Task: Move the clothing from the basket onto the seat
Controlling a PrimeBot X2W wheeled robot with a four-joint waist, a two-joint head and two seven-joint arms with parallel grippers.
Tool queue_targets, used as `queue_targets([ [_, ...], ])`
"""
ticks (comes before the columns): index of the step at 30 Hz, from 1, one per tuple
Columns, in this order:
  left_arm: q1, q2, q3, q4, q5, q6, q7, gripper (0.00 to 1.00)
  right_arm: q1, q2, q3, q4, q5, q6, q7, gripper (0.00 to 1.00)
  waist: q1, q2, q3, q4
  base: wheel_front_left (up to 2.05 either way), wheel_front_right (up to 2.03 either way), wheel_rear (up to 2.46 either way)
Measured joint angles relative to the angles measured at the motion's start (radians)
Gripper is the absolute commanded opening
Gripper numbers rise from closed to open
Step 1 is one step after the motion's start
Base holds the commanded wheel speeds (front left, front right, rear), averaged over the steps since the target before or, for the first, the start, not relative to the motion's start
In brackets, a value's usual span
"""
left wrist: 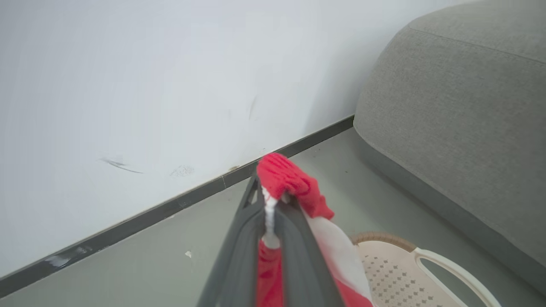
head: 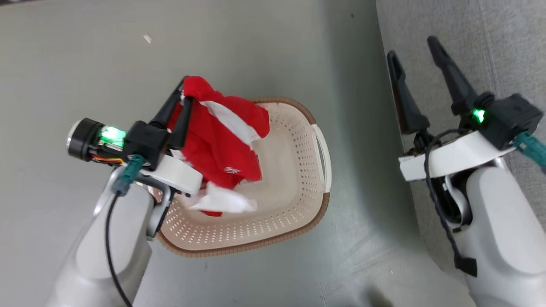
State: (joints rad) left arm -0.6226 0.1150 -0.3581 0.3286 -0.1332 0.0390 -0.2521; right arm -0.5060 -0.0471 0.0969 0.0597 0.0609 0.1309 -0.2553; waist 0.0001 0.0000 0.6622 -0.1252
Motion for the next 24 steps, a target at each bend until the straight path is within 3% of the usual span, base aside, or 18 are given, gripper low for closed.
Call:
queue_targets([
  [11,0.065,0.026,0.03,-0.077,-0.023,0.006,0.0,0.0,0.075,-0.001,0.014,0.043,0.0,0.0,0.0,1.0,0.0,0.0,-0.134,0.036,0.0,0.0,0.0],
  [24,0.107,0.074,0.053,-0.114,-0.053,-0.025,0.0,0.0,0.174,-0.003,0.057,0.086,-0.002,0.0,0.0,1.0,-0.0001,0.0,-0.318,0.071,0.0,0.0,0.0],
])
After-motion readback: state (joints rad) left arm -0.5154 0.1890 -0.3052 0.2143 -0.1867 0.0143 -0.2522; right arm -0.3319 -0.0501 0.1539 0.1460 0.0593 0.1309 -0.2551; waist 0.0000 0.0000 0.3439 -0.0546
